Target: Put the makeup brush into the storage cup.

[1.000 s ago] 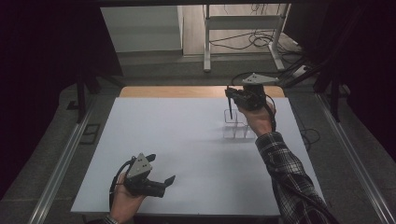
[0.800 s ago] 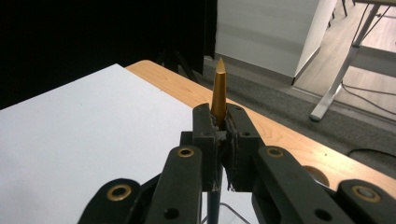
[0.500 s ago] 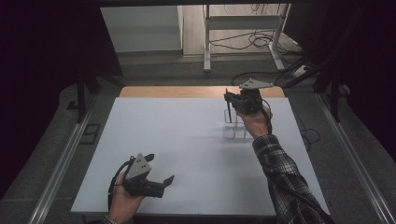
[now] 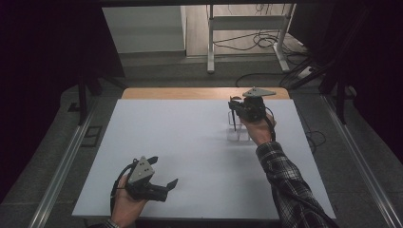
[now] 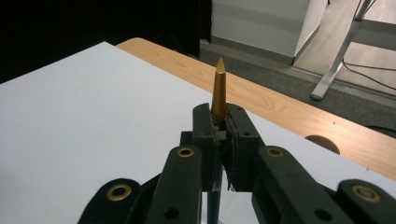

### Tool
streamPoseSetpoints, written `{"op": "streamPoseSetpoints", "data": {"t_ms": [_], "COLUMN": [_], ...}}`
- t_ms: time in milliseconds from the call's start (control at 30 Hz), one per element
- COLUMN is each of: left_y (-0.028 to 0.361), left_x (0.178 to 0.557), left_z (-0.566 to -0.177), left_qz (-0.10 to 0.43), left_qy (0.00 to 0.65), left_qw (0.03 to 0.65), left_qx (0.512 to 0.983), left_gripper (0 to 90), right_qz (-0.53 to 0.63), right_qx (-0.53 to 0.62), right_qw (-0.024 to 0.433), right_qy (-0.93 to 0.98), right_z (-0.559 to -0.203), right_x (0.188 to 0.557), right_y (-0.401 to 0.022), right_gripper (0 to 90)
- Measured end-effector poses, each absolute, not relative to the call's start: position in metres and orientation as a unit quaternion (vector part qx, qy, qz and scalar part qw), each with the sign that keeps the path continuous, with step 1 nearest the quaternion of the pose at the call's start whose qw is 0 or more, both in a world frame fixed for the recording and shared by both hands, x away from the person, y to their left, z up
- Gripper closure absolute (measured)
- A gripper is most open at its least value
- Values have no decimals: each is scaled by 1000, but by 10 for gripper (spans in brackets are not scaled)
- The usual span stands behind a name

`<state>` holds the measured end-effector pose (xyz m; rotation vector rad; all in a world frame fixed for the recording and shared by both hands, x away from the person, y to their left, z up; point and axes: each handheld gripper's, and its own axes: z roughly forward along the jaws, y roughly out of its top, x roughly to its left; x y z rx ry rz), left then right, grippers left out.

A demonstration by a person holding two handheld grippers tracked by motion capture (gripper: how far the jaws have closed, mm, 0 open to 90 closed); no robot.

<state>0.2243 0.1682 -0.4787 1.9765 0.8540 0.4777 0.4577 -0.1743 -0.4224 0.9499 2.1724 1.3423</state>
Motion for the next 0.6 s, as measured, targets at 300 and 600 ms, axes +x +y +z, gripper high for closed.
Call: {"op": "streamPoseSetpoints", "data": {"t_ms": [300, 600], "left_y": [168, 167], "left_x": [225, 225], "left_z": [-479, -480], "left_qz": [192, 191], "left_qy": [346, 346], "left_qw": [447, 443], "left_qx": [802, 804], "left_gripper": [6, 6], "right_qz": [476, 471], "right_qx": [347, 353], "right_qw": [202, 198], "right_qy": [782, 784], "right_z": [-432, -441], "right_x": [455, 455], "right_y": [-176, -177], "right_gripper": [830, 822]}}
